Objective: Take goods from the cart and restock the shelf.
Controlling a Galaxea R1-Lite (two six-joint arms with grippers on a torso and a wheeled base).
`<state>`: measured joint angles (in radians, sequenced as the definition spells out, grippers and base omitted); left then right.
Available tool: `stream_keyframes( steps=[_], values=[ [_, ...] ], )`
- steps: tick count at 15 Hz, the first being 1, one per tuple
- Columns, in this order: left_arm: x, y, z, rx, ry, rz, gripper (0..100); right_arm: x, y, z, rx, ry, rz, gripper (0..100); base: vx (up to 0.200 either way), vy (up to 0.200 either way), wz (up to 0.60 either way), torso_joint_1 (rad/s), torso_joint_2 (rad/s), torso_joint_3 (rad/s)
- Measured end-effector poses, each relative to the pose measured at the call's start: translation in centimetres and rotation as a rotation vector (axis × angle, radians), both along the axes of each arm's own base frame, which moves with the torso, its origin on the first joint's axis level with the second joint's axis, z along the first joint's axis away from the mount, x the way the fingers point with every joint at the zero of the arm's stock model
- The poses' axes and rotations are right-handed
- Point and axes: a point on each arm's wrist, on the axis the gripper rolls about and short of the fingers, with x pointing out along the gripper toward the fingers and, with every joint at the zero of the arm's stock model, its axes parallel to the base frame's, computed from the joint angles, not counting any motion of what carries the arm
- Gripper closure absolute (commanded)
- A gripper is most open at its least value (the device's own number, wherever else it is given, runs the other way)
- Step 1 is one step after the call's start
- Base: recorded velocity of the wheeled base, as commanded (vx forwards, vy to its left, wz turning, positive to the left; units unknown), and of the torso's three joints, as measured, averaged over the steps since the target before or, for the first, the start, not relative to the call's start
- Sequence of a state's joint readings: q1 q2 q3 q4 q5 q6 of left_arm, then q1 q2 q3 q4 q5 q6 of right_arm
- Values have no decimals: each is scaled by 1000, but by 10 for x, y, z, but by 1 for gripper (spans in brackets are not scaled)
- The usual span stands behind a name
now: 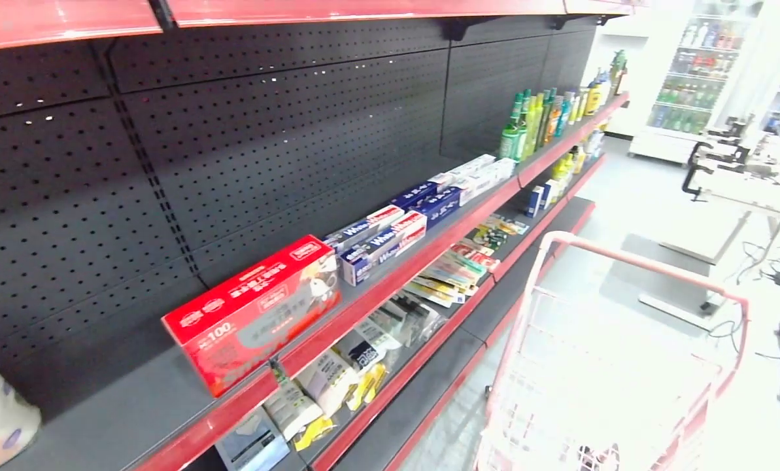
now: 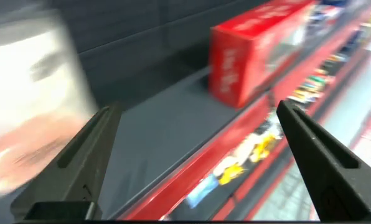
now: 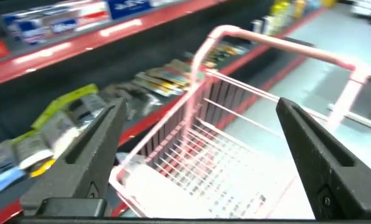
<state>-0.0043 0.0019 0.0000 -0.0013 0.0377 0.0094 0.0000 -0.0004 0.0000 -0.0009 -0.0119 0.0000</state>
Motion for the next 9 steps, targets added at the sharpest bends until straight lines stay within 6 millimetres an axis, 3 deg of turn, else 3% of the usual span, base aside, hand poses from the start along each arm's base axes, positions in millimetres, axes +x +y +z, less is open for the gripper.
stream_keyframes(
  steps=[4,9],
  values=[
    [0,0,0,0,0,-1,0,0,0,0,-1,1,0,0,0,0,-600,2,4,1],
    [0,0,0,0,0,-1,0,0,0,0,-3,1,0,0,0,0,0,0,0,0]
  ],
)
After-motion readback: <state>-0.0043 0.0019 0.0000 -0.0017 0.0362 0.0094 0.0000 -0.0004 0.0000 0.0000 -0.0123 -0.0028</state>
